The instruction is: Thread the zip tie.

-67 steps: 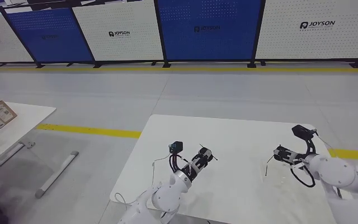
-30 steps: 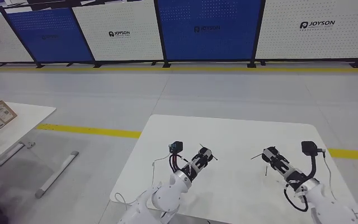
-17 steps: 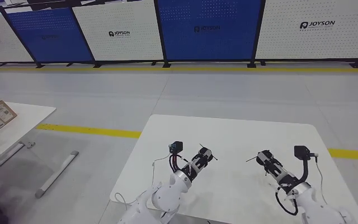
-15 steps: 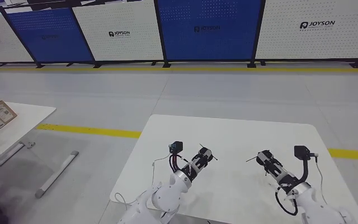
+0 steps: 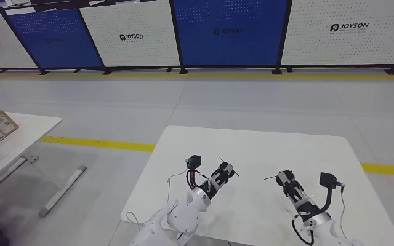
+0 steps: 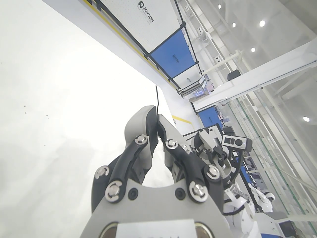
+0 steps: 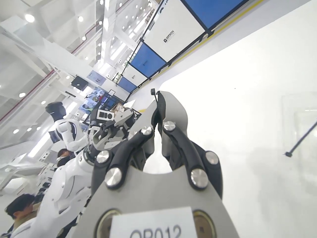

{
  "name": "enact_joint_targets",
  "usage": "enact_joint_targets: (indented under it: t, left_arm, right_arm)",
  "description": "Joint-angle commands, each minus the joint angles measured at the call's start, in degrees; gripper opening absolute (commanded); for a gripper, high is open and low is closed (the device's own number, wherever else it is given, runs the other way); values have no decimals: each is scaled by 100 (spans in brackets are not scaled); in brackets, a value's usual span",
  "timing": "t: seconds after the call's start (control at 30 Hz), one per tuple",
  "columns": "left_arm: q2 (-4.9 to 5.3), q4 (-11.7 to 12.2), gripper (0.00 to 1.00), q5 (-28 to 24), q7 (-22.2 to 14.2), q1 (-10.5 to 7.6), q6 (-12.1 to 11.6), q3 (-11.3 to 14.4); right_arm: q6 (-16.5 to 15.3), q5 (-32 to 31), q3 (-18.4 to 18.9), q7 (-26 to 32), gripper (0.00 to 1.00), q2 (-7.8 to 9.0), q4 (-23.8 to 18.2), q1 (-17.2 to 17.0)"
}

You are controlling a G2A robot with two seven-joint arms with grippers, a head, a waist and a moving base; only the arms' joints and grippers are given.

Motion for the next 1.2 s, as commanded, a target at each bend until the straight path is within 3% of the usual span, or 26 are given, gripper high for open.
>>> enact_joint_targets:
  t: [0.0, 0.07, 0.57, 0.83, 1.17]
  left_arm:
    - [0, 0, 0, 0, 0, 0, 0, 0]
    - [0, 0, 0, 0, 0, 0, 0, 0]
    - [0, 0, 0, 0, 0, 0, 0, 0]
    - [-40, 392, 0, 40, -115, -98, 50, 192]
    - [-48, 410, 0, -29, -113, -103, 50, 197]
  right_arm:
    - [56, -125, -192, -245, 0, -41, 4, 13]
    - [143, -268, -278, -471, 0, -72, 32, 38]
    - [143, -268, -278, -471, 0, -72, 32, 38]
    - [143, -268, -278, -471, 0, -72, 32, 38]
    - [133, -258, -282, -517, 0, -82, 53, 4]
